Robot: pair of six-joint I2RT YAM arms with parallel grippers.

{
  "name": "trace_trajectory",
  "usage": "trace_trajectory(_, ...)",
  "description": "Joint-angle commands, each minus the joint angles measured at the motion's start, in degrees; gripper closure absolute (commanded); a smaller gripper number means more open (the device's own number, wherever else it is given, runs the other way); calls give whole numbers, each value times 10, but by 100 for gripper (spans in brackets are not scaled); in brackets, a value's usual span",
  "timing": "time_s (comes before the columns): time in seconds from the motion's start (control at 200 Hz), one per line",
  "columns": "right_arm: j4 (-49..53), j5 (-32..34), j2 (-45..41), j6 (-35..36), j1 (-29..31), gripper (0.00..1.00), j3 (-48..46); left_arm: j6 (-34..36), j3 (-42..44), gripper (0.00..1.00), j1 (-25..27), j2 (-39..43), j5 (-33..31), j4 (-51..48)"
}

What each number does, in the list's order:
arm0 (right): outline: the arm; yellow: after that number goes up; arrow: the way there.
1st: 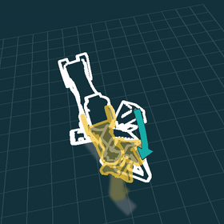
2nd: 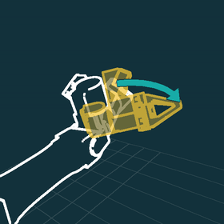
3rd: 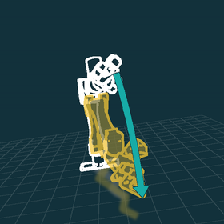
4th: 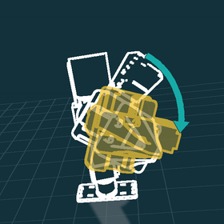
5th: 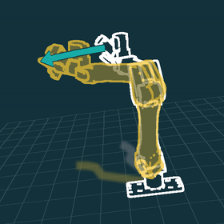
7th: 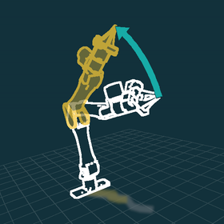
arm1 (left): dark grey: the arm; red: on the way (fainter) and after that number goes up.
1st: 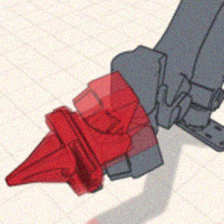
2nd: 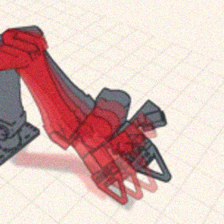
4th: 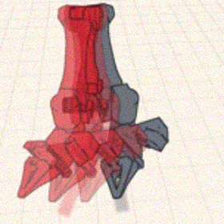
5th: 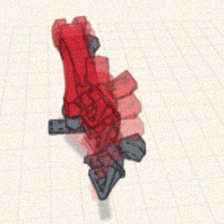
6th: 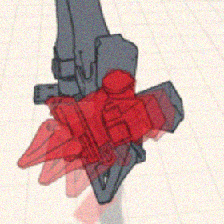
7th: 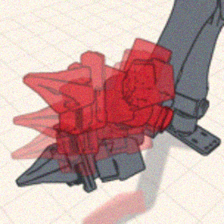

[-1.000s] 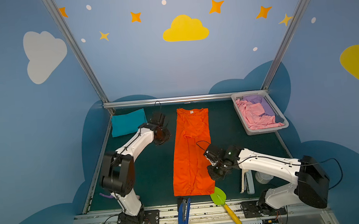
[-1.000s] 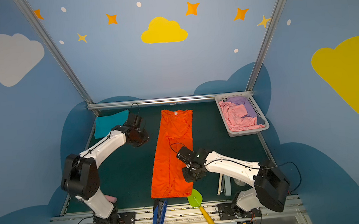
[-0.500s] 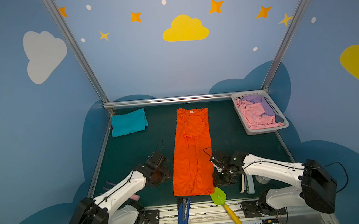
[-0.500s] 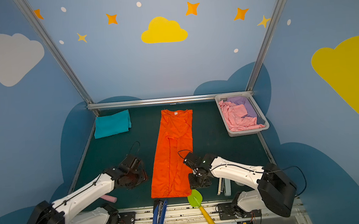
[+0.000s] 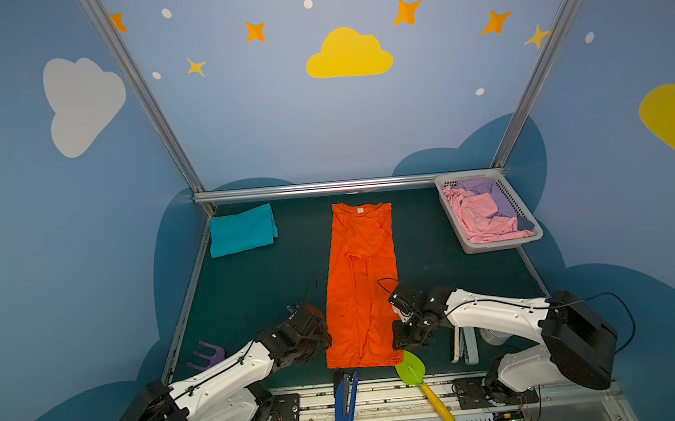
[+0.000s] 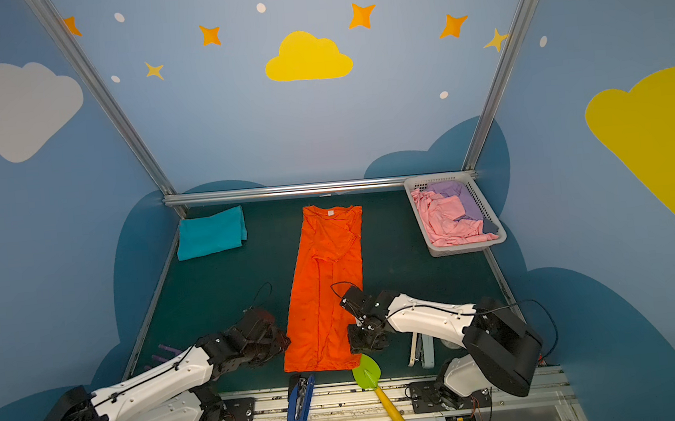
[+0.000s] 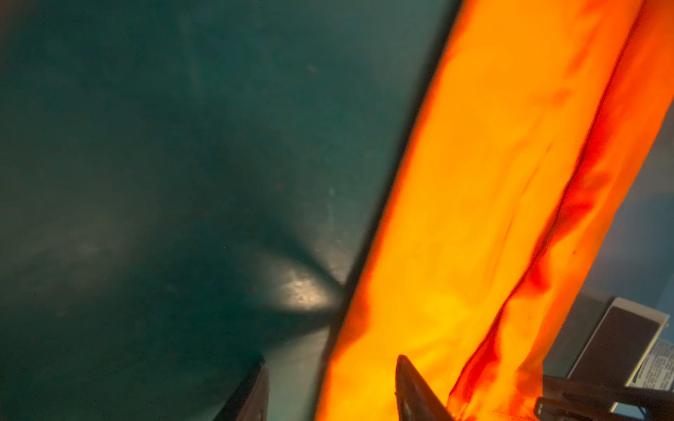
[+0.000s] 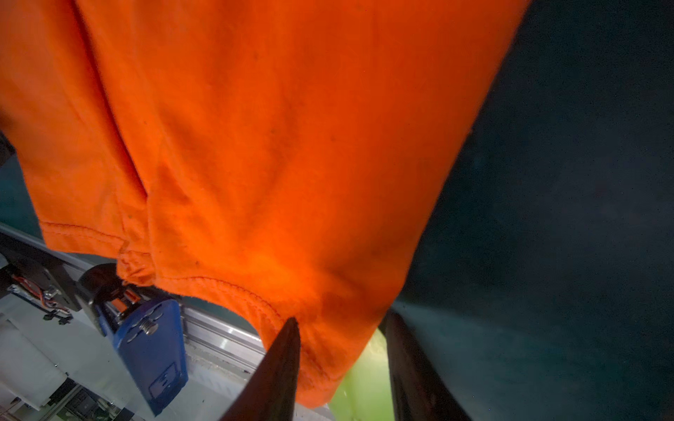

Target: Fold and stack the t-shirts

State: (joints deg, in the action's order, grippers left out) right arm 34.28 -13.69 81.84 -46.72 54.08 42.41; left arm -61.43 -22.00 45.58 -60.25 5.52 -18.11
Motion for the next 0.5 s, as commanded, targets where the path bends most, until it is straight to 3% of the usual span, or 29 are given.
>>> trace_trajectory(0.0,-13,-7,11,-7,-2,60,-9,-30,17,48,26,-48,12,17)
trace_trajectory(0.185,-26,-11,16,-13,-2,65,-14,-59,11,60,76,-92,12,36)
trace_trajectory(0.491,-27,-18,6,-18,-3,100,-7,-77,2,82,112,-109,10,16)
